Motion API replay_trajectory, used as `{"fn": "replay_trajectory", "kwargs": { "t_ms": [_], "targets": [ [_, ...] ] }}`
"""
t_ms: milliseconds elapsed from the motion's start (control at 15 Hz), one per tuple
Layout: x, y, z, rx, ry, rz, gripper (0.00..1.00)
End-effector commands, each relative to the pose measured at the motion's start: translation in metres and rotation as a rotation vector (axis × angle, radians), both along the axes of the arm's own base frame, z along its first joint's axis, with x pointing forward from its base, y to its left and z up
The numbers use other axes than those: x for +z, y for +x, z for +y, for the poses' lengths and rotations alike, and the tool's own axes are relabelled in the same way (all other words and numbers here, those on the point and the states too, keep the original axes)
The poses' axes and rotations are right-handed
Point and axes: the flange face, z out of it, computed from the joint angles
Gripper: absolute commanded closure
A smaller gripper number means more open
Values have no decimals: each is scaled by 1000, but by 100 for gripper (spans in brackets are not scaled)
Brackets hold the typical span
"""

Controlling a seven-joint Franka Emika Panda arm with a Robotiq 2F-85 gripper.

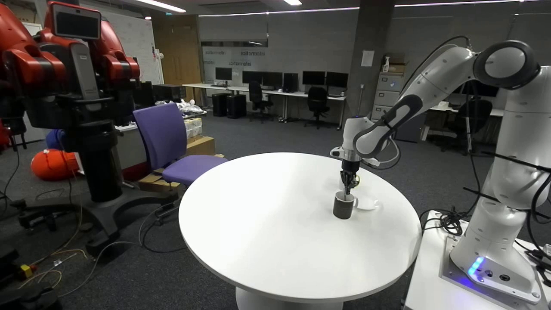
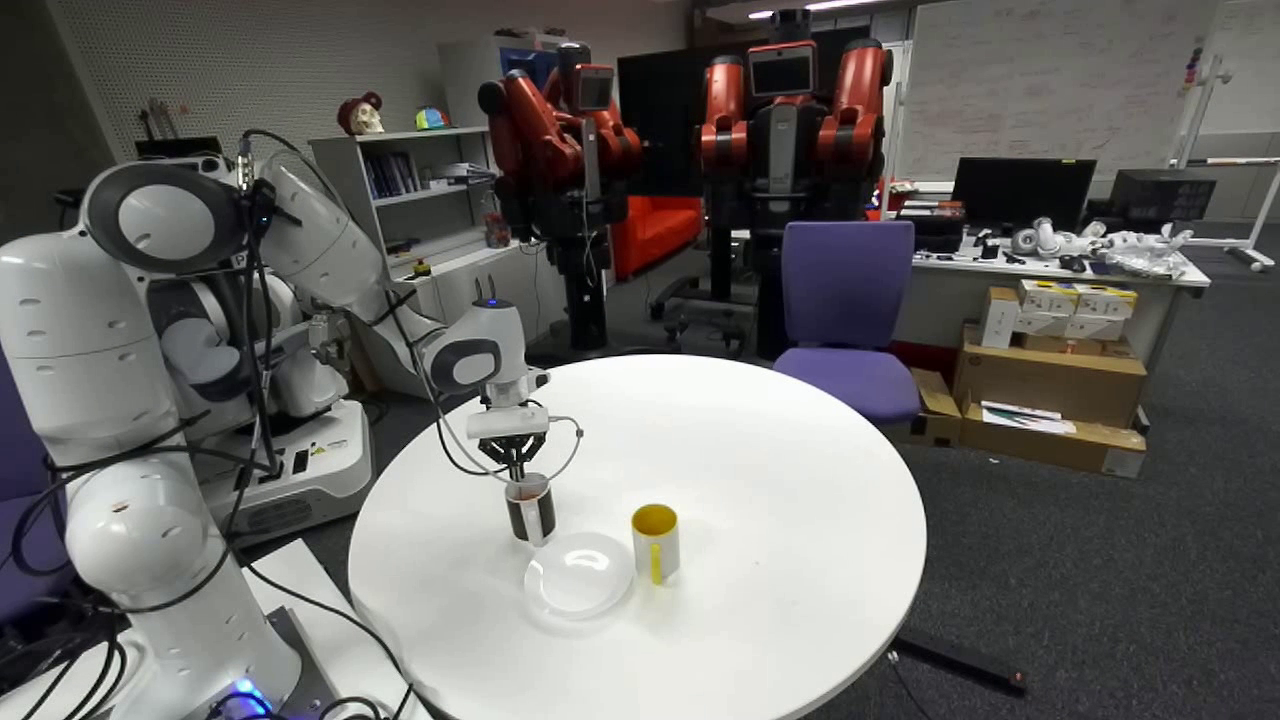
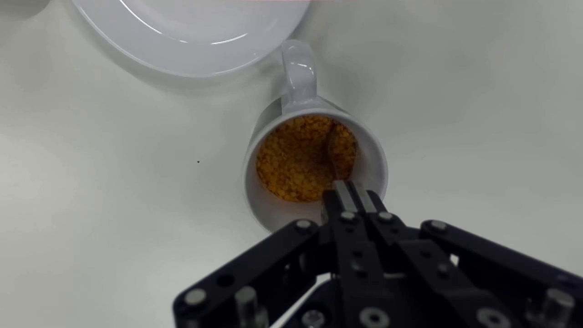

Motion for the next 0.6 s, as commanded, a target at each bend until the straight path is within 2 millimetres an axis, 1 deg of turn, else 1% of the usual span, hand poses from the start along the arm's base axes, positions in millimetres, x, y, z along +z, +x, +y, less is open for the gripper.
{"fn": "replay_trajectory", "kwargs": {
  "t_ms": [0,200,533],
  "targets": [
    [10,3,4,-10,12,-44,100],
    [13,7,0,-10,-7,-55,100],
    [15,1,-14,-14,-37,-51,100]
  ]
}}
